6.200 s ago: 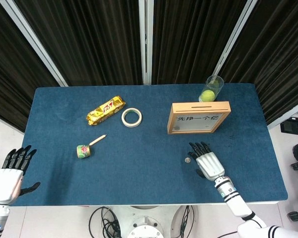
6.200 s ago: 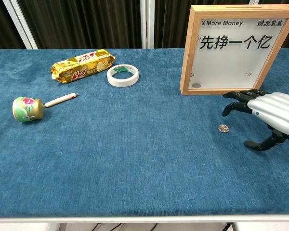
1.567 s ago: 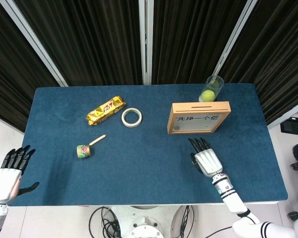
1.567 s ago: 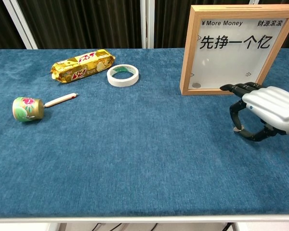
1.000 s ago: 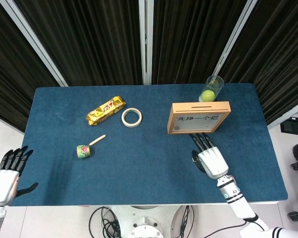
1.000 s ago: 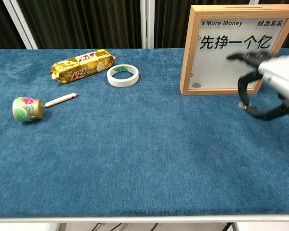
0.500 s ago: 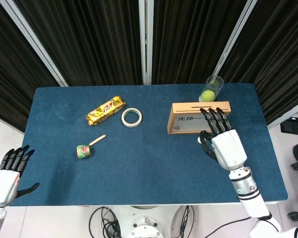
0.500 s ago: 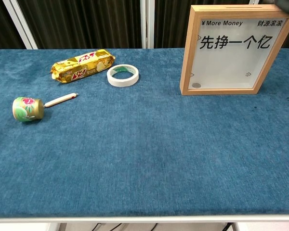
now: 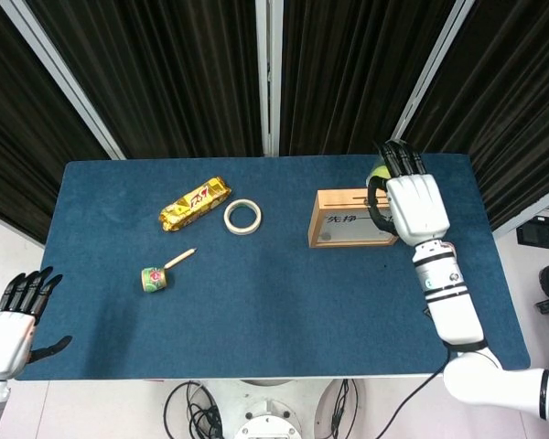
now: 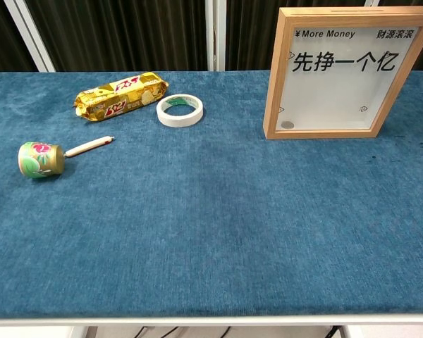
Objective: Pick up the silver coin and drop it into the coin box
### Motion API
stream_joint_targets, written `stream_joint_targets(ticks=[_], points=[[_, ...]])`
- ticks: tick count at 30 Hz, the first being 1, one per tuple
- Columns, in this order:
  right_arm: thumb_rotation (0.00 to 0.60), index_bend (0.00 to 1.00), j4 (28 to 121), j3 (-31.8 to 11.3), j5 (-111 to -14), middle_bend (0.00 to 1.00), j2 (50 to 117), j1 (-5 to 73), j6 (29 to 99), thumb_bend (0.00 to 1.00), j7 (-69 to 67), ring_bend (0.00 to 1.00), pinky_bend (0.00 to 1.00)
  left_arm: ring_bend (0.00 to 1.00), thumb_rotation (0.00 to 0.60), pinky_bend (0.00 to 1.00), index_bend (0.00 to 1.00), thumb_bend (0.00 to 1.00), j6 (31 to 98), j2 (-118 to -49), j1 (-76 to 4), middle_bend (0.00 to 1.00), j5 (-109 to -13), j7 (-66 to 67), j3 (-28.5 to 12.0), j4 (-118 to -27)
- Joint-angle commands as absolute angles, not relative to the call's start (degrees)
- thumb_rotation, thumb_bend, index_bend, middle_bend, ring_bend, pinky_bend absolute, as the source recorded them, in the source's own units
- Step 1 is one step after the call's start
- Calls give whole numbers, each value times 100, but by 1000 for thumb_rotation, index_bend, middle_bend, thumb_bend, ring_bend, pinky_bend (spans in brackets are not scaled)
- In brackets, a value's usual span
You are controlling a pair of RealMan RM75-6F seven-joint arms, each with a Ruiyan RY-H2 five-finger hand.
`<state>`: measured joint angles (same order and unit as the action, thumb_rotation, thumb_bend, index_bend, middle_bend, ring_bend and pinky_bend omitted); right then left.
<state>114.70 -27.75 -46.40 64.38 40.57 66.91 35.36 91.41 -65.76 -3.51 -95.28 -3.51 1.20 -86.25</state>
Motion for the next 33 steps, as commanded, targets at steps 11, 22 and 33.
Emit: stream_joint_targets(ticks=[11, 22, 33], points=[[600, 723, 10968, -3297, 140, 68, 5863, 6179, 6168, 335, 4844, 0, 0, 0, 600, 0, 78, 99, 9101, -6530, -368, 0, -9465, -487, 95, -8536], [600, 727, 10158, -3139, 2309, 62, 5721, 7223, 5820, 342, 5747, 0, 0, 0, 600, 0, 78, 98, 9025, -6511, -419, 0, -9417, -532, 64, -8523], [600, 729, 9195, -3086, 4305, 64, 5917, 7850, 6110, 346, 7139, 0, 0, 0, 600, 0, 78, 98, 8991, -6457, -452, 0, -9369, -646, 34, -8505]])
